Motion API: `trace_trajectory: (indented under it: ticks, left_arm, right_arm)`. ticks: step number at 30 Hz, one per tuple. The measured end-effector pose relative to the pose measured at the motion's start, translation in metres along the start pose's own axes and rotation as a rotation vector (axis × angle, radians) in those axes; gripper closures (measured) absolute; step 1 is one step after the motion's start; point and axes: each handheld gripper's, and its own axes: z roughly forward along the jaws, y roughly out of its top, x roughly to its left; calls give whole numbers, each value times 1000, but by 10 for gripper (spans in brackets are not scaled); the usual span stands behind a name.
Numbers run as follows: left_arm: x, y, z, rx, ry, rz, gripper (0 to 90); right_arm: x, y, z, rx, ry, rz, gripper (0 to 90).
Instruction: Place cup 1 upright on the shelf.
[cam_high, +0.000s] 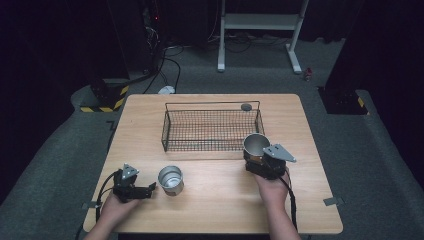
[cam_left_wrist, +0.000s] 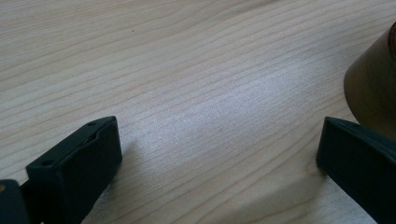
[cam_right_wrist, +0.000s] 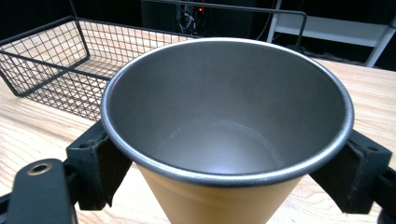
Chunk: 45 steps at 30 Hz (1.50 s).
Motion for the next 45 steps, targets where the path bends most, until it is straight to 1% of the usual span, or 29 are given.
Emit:
trace_trajectory:
  ticks: [17, 20, 22, 36, 45]
  left_arm:
    - [0, 0, 0, 0, 0, 0, 4]
    - [0, 0, 0, 0, 0, 0, 4]
    - [0, 0, 0, 0, 0, 0, 4]
    - [0, 0, 0, 0, 0, 0, 4]
    - [0, 0, 0, 0, 0, -1, 4]
  right_arm:
    - [2, 14, -1, -26, 4, 4, 139]
    - [2, 18, -2, -30, 3, 2, 139]
    - [2, 23, -2, -44, 5, 1, 139]
    - [3, 43, -2, -70, 4, -1, 139]
    - [4, 58, 4, -77, 1, -2, 138]
